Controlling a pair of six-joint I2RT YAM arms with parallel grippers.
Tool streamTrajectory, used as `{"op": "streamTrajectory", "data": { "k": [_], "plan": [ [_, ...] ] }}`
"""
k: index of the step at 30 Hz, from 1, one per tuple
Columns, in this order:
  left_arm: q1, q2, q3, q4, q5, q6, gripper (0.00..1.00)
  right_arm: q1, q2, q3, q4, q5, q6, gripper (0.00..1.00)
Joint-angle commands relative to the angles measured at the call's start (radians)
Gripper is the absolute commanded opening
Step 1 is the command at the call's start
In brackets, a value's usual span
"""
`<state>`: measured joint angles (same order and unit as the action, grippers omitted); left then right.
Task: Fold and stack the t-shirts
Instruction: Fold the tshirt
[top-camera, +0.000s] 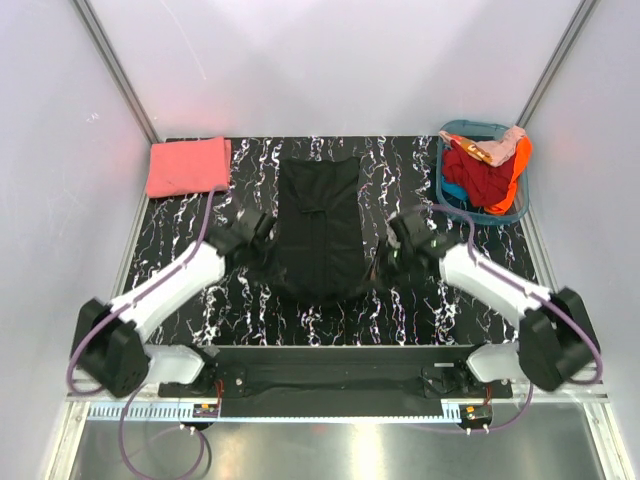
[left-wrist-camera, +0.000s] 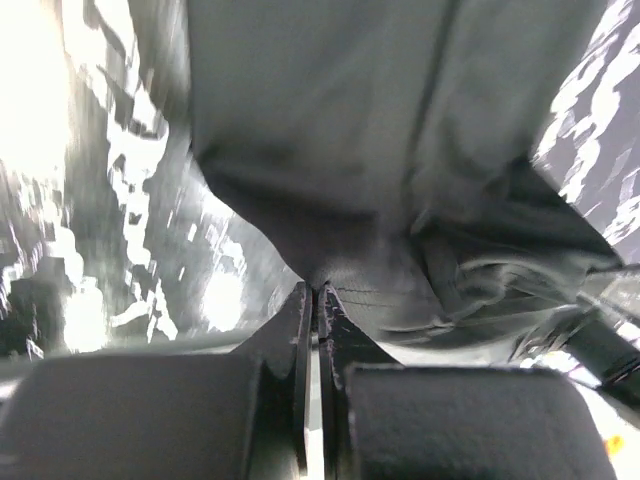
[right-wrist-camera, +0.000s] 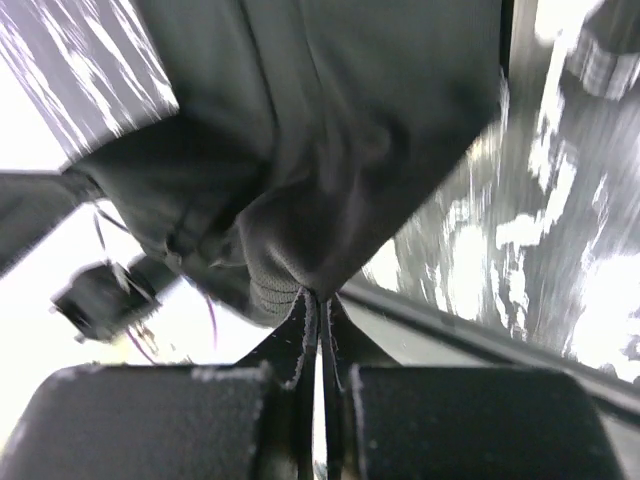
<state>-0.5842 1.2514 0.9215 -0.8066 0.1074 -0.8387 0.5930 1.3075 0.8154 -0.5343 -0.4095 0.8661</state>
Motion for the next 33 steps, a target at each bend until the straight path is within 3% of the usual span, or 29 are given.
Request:
{"op": "streamTrajectory", "data": {
  "k": [1,8,14,23,33],
  "plan": [
    [0.044,0.104,0.176,-0.051,-0.06,0.127,0.0,-0.093,0.103,0.175,-0.096,-0.006,-0.14,0.0],
    [0.19,0.362,0.431,-0.046,0.009,0.24,0.01,-0.199,0.399,0.583,-0.237,-0.04,-0.34,0.0],
    [0.251,0.593,0.638,-0.072,0.067,0.319,0.01,-0.242,0.616,0.781,-0.266,-0.078,-0.41,0.0],
    [0.305,0.741,0.772,-0.063,0.133,0.328,0.01,-0.263,0.87,1.103,-0.371,-0.14,-0.495,0.0],
    [0.343,0.85,0.885,-0.06,0.181,0.322,0.03,-0.297,0.993,1.254,-0.406,-0.175,-0.495,0.0]
  ]
}}
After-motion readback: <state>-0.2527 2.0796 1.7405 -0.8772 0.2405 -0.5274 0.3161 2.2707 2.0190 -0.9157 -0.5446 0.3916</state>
